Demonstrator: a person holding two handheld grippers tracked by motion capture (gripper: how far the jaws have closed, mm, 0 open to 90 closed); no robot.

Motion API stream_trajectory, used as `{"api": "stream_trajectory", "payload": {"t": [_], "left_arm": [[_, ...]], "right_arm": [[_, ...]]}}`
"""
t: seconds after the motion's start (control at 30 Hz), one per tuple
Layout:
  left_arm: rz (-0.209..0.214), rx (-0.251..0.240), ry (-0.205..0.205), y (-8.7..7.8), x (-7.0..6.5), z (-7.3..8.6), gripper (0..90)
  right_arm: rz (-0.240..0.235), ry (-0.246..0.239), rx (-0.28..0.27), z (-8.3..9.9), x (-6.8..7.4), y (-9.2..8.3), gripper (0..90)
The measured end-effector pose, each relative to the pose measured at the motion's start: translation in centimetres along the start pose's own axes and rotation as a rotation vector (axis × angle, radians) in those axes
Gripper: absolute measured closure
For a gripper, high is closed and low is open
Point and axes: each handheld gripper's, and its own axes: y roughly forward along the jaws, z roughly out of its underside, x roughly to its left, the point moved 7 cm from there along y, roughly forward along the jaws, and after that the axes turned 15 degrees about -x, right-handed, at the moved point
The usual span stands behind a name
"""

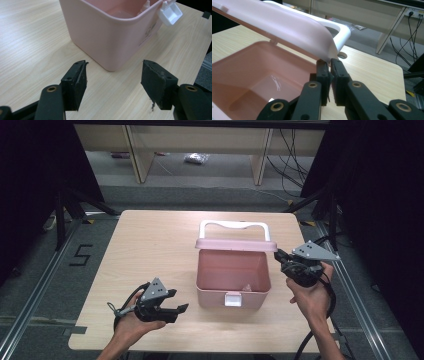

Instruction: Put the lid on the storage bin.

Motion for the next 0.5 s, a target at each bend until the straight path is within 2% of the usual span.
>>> {"api": "stream_trajectory", "payload": {"t": [0.07,0.13,0.2,0.23,0.27,0.33,0.37,0.43,0.47,0.5], "left_arm": [[0.012,0.021,0.019,-0.1,0.1,0.3,36.4],[0.012,0.031,0.018,0.0,0.3,0.7,36.0],[0.004,0.033,0.009,-0.1,0.2,0.9,36.0],[-0.002,0.022,0.001,0.0,0.2,1.0,36.0],[0.004,0.035,0.016,-0.2,0.2,1.1,36.0],[0.01,0.02,0.005,-0.2,-0.1,1.1,35.8],[0.009,0.034,0.025,-0.4,0.0,1.1,35.6],[0.015,0.036,0.027,-0.4,0.0,1.3,34.7],[0.018,0.04,0.024,-0.4,0.0,1.4,34.1],[0.017,0.048,0.032,-0.4,0.0,1.6,33.5]], "right_arm": [[-0.005,-0.002,0.004,0.1,0.1,-0.1,85.8],[-0.012,0.011,0.015,0.3,0.2,-0.3,85.7],[-0.019,-0.01,0.009,0.4,0.0,-0.4,85.6],[-0.022,-0.002,0.011,0.5,0.1,-0.5,85.5],[-0.023,0.018,0.016,0.6,0.3,-0.5,85.4],[-0.02,0.001,0.002,0.7,0.2,-0.5,85.4],[-0.017,0.004,0.0,0.8,0.2,-0.6,85.3],[-0.03,0.034,0.024,1.1,0.5,-0.8,85.3],[-0.031,0.008,0.009,1.1,0.3,-0.8,85.3],[-0.03,0.009,0.004,1.1,0.3,-0.8,85.3]]}}
